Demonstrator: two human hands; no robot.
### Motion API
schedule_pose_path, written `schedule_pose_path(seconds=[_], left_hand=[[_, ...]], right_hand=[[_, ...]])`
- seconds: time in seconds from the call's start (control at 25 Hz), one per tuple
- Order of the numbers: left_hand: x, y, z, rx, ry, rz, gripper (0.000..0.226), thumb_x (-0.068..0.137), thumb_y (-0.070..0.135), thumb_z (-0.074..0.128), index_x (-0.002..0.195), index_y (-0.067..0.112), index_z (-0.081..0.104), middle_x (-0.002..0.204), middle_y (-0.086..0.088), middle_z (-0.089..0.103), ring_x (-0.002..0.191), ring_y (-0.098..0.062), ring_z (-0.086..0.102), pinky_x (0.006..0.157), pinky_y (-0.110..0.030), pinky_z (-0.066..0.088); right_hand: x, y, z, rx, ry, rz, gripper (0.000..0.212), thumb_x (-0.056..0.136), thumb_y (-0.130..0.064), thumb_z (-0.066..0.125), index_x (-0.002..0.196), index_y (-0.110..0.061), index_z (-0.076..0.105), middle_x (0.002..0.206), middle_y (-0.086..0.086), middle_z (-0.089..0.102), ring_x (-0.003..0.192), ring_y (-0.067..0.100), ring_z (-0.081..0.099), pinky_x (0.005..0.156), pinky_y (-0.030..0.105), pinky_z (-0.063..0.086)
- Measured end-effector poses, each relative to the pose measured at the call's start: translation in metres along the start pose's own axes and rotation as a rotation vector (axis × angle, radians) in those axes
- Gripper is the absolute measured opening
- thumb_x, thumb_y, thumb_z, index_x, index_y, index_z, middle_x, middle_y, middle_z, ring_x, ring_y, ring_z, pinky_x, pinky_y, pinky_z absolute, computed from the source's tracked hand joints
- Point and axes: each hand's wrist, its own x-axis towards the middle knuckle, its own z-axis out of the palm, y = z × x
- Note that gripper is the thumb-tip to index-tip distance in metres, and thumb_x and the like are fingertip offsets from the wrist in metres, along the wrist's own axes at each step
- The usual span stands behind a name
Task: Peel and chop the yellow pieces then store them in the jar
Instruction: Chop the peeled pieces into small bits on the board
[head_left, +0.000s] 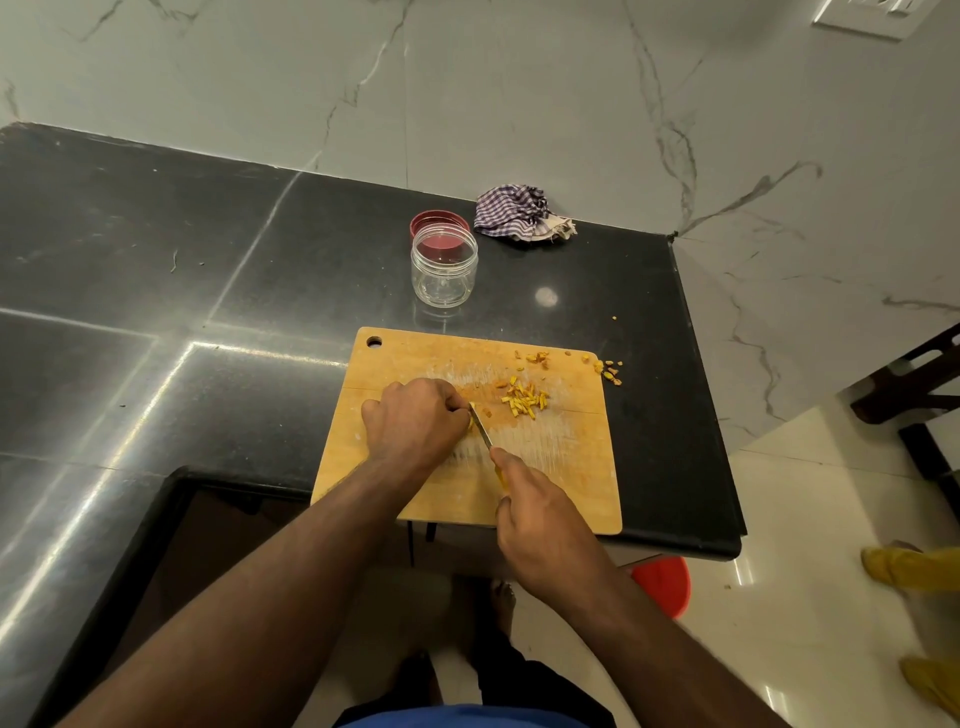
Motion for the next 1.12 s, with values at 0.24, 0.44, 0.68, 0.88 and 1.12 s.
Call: schedule_pose_path(seconds=[0.24,0.44,0.68,0.88,1.12], left_hand=[[0.0,0.0,-0.003,0.005,-0.026,0.029,0.012,0.089,0.036,0.063,0.093,0.036,0.075,0.098,0.018,0.07,0.099,-0.013,0.056,0.083,-0.04,0.036],[0.003,-0.008,-0.018,-0.028,-0.045,0.034,0.021,0.088,0.023,0.061,0.097,0.036,0.075,0.104,0.019,0.07,0.098,-0.011,0.059,0.083,-0.038,0.045],[0.005,-0.03,-0.032,-0.158,-0.076,-0.001,0.017,0.09,0.018,0.061,0.096,0.029,0.073,0.098,0.012,0.069,0.076,-0.005,0.058,0.064,-0.027,0.049],[0.005,-0.037,-0.032,-0.232,-0.033,-0.035,0.023,0.091,0.013,0.06,0.11,0.021,0.072,0.102,0.006,0.066,0.081,-0.007,0.056,0.056,-0.018,0.038],[0.004,-0.042,-0.034,-0.239,-0.009,-0.037,0.027,0.095,0.01,0.058,0.117,0.018,0.07,0.116,-0.002,0.068,0.092,-0.009,0.054,0.061,-0.018,0.039]], right_hand=[[-0.023,0.006,-0.011,0.085,0.086,0.041,0.051,0.103,-0.018,0.037,0.152,-0.029,0.027,0.149,-0.008,0.04,0.124,0.0,0.04,0.101,0.013,0.031],[-0.017,0.007,-0.012,0.108,0.057,0.005,0.051,0.103,-0.018,0.039,0.151,-0.032,0.029,0.15,-0.009,0.039,0.129,0.001,0.039,0.103,0.015,0.031],[-0.022,0.025,-0.014,0.117,0.093,0.046,0.05,0.103,-0.017,0.04,0.149,-0.034,0.031,0.147,-0.008,0.042,0.121,0.0,0.041,0.099,0.015,0.035],[-0.019,0.023,-0.009,0.126,0.062,-0.007,0.05,0.102,-0.016,0.041,0.149,-0.033,0.033,0.146,-0.011,0.042,0.127,0.001,0.041,0.103,0.015,0.033],[-0.011,0.033,-0.017,0.11,0.155,0.066,0.05,0.102,-0.017,0.041,0.149,-0.033,0.033,0.145,-0.006,0.044,0.127,0.009,0.045,0.1,0.023,0.04]])
